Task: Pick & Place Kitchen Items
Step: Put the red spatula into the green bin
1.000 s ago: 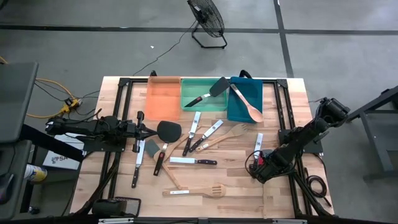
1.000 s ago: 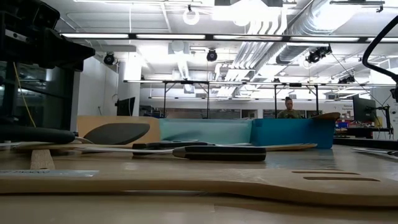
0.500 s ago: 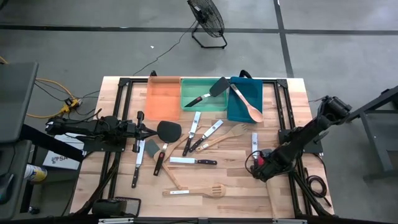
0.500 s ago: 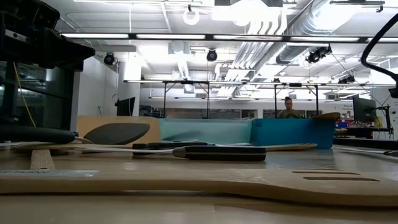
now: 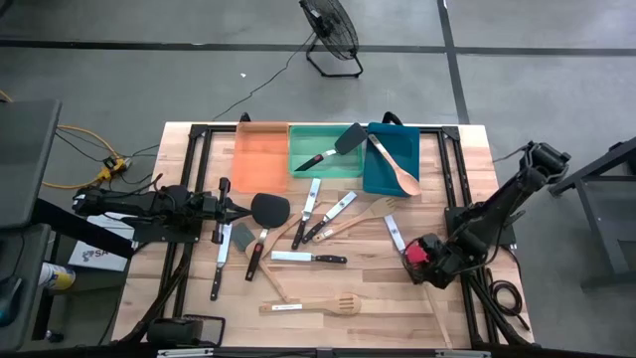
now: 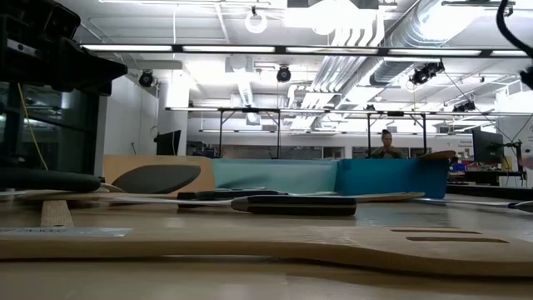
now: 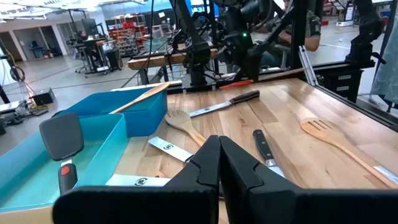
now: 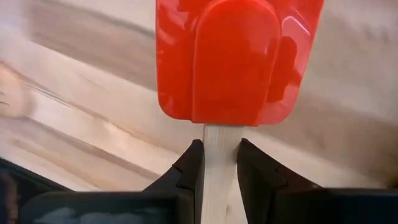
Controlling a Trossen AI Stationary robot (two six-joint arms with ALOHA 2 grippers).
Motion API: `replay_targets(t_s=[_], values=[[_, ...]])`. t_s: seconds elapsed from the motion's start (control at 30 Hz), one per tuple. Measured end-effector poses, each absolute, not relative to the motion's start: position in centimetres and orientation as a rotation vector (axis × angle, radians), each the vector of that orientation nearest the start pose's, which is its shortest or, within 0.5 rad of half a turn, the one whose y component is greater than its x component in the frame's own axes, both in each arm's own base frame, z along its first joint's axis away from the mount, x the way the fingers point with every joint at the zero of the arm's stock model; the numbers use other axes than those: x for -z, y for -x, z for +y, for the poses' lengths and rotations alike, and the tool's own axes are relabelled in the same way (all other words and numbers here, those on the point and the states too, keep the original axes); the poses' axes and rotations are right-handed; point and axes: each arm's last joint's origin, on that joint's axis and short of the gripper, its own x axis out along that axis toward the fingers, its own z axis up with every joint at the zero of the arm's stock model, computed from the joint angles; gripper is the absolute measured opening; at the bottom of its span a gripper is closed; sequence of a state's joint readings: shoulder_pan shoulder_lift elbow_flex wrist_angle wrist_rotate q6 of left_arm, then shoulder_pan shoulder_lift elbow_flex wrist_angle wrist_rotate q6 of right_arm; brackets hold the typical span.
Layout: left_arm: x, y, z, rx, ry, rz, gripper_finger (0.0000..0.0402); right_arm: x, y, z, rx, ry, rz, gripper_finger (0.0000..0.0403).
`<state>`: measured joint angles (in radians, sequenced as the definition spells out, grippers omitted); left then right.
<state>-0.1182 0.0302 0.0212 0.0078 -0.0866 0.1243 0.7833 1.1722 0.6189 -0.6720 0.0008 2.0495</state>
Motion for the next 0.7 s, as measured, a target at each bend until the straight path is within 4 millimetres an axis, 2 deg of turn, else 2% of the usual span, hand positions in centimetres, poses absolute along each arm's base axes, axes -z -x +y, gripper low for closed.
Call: replay_targets(t_s=[0.27, 0.6, 0.7], values=[[-17.1, -9.8, -0.9, 0.025, -0.068, -0.013, 0.0, -18.7, -14.0, 12.5, 0.627, -1.098, 0.934, 0.0063], [-17.5, -9.8, -0.7, -0.032, -0.005, -0.061, 0.0, -19.0, -15.1, 11.3, 0.629, -0.91, 0.743, 0.0063], [-17.7, -9.7, -0.6, -0.064, 0.043, -0.081, 0.0016, -19.3, -15.6, 11.0, 0.612, -0.856, 0.68, 0.0063]])
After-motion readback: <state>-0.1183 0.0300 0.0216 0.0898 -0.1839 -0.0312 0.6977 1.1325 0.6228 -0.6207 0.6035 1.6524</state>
